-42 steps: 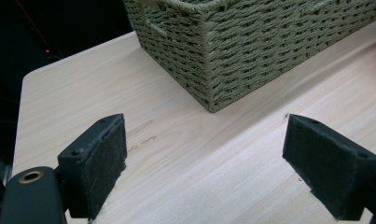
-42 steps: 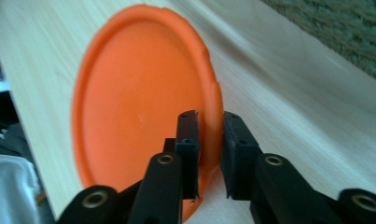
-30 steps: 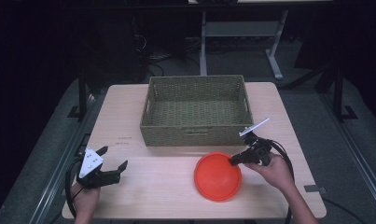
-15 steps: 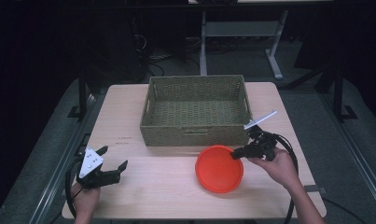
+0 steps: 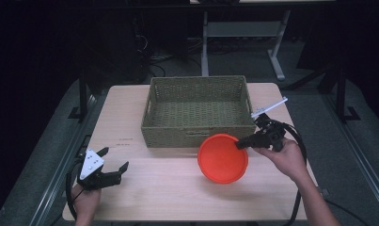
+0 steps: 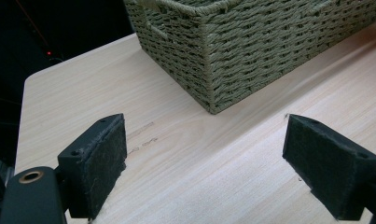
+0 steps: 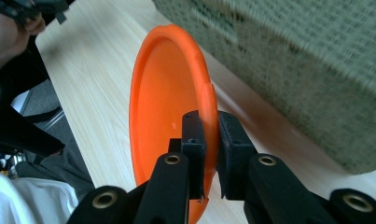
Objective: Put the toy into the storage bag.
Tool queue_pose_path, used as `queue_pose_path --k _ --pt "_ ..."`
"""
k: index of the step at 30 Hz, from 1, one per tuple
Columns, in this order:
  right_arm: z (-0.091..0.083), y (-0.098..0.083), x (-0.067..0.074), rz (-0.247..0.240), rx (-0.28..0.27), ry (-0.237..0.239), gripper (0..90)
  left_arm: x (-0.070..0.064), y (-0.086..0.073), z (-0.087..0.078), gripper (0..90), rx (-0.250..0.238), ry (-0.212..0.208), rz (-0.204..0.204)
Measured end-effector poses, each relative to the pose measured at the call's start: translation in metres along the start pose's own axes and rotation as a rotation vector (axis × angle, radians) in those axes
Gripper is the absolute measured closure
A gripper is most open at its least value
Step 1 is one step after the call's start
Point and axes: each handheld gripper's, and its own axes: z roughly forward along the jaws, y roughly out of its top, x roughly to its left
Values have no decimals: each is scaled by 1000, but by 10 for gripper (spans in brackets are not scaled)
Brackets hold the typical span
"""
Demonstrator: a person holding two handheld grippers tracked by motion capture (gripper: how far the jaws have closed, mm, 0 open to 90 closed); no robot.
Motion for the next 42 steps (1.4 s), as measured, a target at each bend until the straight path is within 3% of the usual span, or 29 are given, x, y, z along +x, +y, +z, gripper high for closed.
queue_pose_path --k 13,42 --pt "-24 32 7 -25 -22 -19 821 -1 1 0 130 0 3 7" --pt "-40 87 5 -31 -53 -18 820 1 0 -1 130 -8 14 4"
